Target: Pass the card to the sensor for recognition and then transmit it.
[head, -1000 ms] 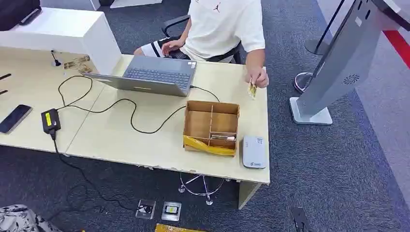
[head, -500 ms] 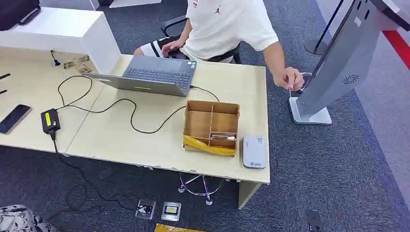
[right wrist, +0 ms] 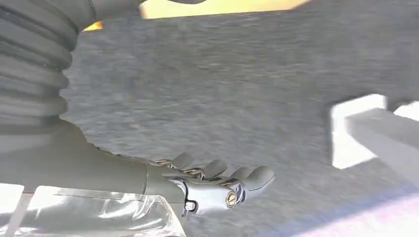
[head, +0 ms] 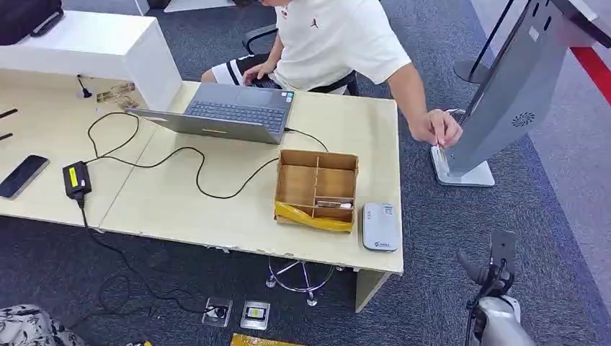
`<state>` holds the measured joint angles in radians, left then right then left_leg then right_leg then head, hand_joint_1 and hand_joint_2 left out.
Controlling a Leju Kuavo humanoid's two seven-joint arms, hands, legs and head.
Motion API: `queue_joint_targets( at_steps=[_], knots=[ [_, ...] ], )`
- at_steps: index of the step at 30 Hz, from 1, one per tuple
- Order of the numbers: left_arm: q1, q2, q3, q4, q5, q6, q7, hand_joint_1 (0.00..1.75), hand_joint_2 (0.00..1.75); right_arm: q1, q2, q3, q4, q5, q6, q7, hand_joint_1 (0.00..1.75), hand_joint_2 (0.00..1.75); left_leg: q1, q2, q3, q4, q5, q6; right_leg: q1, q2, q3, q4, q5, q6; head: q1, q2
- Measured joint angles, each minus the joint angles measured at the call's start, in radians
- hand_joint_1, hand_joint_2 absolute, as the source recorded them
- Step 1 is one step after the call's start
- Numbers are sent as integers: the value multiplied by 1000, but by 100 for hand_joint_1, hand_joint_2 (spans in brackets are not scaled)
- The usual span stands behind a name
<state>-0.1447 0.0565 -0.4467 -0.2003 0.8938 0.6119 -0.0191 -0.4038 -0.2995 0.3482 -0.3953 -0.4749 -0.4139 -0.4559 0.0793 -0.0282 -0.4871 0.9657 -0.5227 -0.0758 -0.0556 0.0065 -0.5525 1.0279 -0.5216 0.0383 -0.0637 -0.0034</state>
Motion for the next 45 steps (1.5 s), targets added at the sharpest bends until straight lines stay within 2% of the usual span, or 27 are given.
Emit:
queue_joint_targets(
  at_steps=[6,10,17,27,35,39,45],
  knots=[
    [0,14,0,0,1,-23,-17,0,175,-19,-16,-81,-125,50,-49,2,0,175,0,0,-1,1,0,0,0,0,0,0,0,0,0,0],
    [1,34,0,0,-4,-30,-23,0,175,-4,-27,-134,-247,109,-76,64,0,175,0,-1,-1,1,0,0,0,-1,0,0,0,0,0,0],
    [1,48,-16,0,-29,-40,-24,0,175,19,-41,-198,-501,265,-67,151,0,175,0,-1,-1,1,0,0,0,0,0,0,0,1,0,0],
    [1,54,-35,0,-34,-37,-27,0,175,12,-42,-239,-749,325,-39,180,0,175,0,-1,-1,1,0,0,0,-1,0,0,0,1,0,0],
    [1,54,-59,0,-68,-11,-72,0,175,6,-31,-244,-902,456,-47,226,0,175,0,-2,-2,1,0,0,0,-2,0,0,0,1,0,0],
    [-4,57,-66,17,-76,-2,-134,0,175,5,-23,-234,-988,563,-13,275,0,175,0,-2,-5,1,0,0,0,-2,0,1,0,1,0,0],
    [-18,115,-65,89,-50,3,-339,0,175,4,21,-124,-1158,956,107,383,0,175,1,-3,-3,1,1,1,1,-4,-1,2,0,0,0,0]
  ],
)
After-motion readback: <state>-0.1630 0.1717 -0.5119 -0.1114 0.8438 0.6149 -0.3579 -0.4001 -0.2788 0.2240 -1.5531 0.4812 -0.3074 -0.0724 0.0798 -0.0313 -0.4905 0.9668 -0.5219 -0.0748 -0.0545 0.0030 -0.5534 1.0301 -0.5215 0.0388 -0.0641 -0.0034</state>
